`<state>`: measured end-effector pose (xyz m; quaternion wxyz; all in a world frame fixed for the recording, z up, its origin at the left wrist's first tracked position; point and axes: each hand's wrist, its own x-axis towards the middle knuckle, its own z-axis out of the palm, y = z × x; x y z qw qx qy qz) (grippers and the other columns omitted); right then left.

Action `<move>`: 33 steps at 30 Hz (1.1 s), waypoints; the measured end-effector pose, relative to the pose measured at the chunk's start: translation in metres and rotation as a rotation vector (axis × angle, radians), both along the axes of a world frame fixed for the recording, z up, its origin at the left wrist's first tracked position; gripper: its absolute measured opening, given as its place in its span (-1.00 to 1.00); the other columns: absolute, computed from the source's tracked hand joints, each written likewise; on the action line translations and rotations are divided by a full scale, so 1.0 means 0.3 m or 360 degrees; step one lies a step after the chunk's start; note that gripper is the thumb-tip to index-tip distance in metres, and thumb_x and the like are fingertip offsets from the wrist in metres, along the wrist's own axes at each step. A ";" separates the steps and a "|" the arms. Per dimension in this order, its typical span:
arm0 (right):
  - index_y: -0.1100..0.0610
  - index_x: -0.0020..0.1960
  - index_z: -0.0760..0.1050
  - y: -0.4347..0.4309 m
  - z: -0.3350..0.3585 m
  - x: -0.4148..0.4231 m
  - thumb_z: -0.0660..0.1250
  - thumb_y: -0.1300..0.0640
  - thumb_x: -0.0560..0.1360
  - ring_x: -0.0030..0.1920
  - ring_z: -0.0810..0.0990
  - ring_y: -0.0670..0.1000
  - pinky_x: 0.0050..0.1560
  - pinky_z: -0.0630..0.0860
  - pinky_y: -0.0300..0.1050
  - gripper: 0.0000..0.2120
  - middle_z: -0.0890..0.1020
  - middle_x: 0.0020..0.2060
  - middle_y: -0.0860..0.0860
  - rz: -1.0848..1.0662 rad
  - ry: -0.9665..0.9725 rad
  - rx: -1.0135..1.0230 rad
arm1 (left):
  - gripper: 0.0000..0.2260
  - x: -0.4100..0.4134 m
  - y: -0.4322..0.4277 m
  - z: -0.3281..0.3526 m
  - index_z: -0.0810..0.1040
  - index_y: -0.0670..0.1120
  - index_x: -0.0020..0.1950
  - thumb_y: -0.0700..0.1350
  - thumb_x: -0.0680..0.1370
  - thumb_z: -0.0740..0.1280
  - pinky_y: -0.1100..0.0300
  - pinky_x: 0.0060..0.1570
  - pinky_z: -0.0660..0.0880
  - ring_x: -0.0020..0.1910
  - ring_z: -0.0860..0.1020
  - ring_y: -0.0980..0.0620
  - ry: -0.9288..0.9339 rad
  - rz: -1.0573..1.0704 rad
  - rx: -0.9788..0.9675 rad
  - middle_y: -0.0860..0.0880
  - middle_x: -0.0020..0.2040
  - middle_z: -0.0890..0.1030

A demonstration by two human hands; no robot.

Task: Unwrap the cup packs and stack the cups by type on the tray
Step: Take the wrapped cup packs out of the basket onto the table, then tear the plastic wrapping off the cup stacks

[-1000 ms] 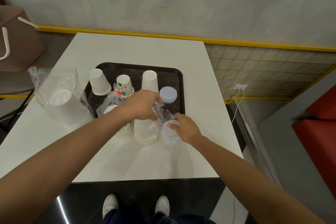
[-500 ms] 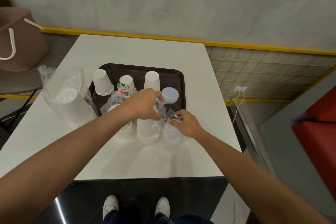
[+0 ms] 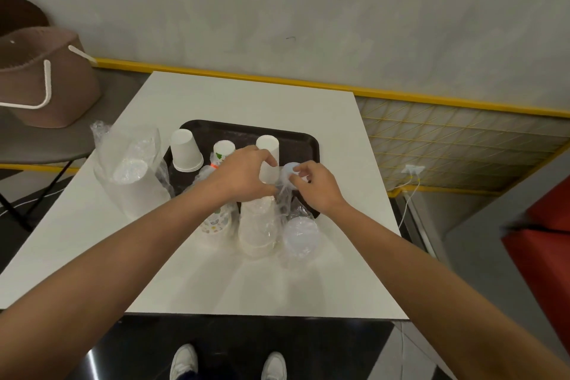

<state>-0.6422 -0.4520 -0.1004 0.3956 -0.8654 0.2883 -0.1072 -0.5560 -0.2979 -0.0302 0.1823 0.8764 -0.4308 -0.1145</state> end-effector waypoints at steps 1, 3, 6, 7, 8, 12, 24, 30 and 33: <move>0.11 0.17 0.50 0.007 0.020 0.016 0.32 0.01 0.52 0.09 0.52 -0.02 0.10 0.42 -0.21 -0.72 0.55 0.12 0.05 0.0025 -0.0030 -0.0025 | -0.52 0.007 0.006 0.007 0.47 0.01 0.26 0.06 0.39 0.46 0.24 -0.01 0.33 0.11 0.46 0.01 -0.0009 0.0023 -0.0018 -0.01 0.17 0.48; 0.12 0.15 0.52 0.020 0.056 0.049 0.32 0.01 0.51 0.05 0.51 -0.07 0.09 0.42 -0.22 -0.73 0.55 0.10 0.04 0.0075 -0.0084 -0.0045 | -0.53 0.023 0.020 0.022 0.48 0.00 0.25 0.03 0.38 0.47 0.18 0.08 0.40 0.15 0.47 0.00 -0.0009 0.0075 -0.0063 -0.01 0.17 0.50; 0.11 0.13 0.53 0.040 0.099 0.103 0.35 0.00 0.49 0.06 0.55 -0.05 0.16 0.50 -0.11 -0.73 0.57 0.09 0.04 0.0108 -0.0181 -0.0060 | -0.55 0.043 0.050 0.052 0.49 -0.01 0.25 0.00 0.39 0.46 0.20 0.09 0.39 0.17 0.49 0.01 -0.0033 0.0165 -0.0168 -0.02 0.20 0.53; 0.09 0.12 0.54 0.049 0.112 0.119 0.35 -0.01 0.49 0.07 0.55 -0.02 0.17 0.51 -0.03 -0.74 0.57 0.09 0.03 0.0108 -0.0204 -0.0094 | -0.55 0.050 0.063 0.063 0.49 -0.01 0.25 0.00 0.39 0.46 0.22 0.06 0.37 0.17 0.49 0.02 -0.0047 0.0194 -0.0200 -0.01 0.20 0.53; 0.06 0.10 0.54 0.059 0.126 0.133 0.35 -0.02 0.49 0.09 0.55 0.00 0.18 0.51 0.02 -0.75 0.57 0.08 0.01 0.0116 -0.0223 -0.0130 | -0.56 0.058 0.076 0.075 0.49 -0.01 0.25 0.00 0.39 0.45 0.24 0.05 0.36 0.17 0.49 0.03 -0.0057 0.0222 -0.0231 0.00 0.20 0.53; 0.05 0.09 0.54 0.124 0.188 0.187 0.32 -0.02 0.51 0.14 0.50 -0.01 0.20 0.47 -0.02 -0.79 0.55 0.08 -0.01 0.0221 -0.0306 -0.0154 | -0.57 0.093 0.142 0.124 0.51 -0.04 0.24 -0.03 0.39 0.45 0.28 0.00 0.38 0.08 0.52 0.06 -0.0066 0.0332 -0.0368 -0.01 0.16 0.57; 0.11 0.23 0.45 0.445 0.274 0.356 0.34 0.02 0.51 0.14 0.49 -0.07 0.11 0.40 -0.23 -0.66 0.51 0.15 0.01 0.0477 -0.0367 0.0142 | -0.70 0.234 0.428 0.224 0.57 -0.01 0.16 -0.06 0.43 0.42 0.30 0.07 0.30 0.20 0.48 0.05 -0.0204 0.0606 -0.0619 0.02 0.19 0.57; 0.05 0.43 0.17 0.596 0.259 0.430 0.47 -0.10 0.37 0.31 0.37 -0.03 0.25 0.39 -0.13 -0.23 0.35 0.34 -0.02 0.0584 -0.0120 0.0359 | -0.57 0.358 0.588 0.230 0.47 0.02 0.28 0.01 0.43 0.43 0.33 0.11 0.28 0.29 0.43 0.09 -0.0207 0.0549 -0.0694 0.04 0.27 0.51; 0.04 0.45 0.11 0.632 0.228 0.441 0.52 -0.07 0.32 0.25 0.34 -0.11 0.21 0.34 -0.20 -0.14 0.33 0.31 -0.06 0.0626 -0.0073 0.0385 | -0.39 0.412 0.656 0.183 0.35 0.03 0.39 0.11 0.39 0.46 0.30 0.16 0.28 0.35 0.37 0.10 -0.0029 0.0480 -0.0591 0.03 0.36 0.44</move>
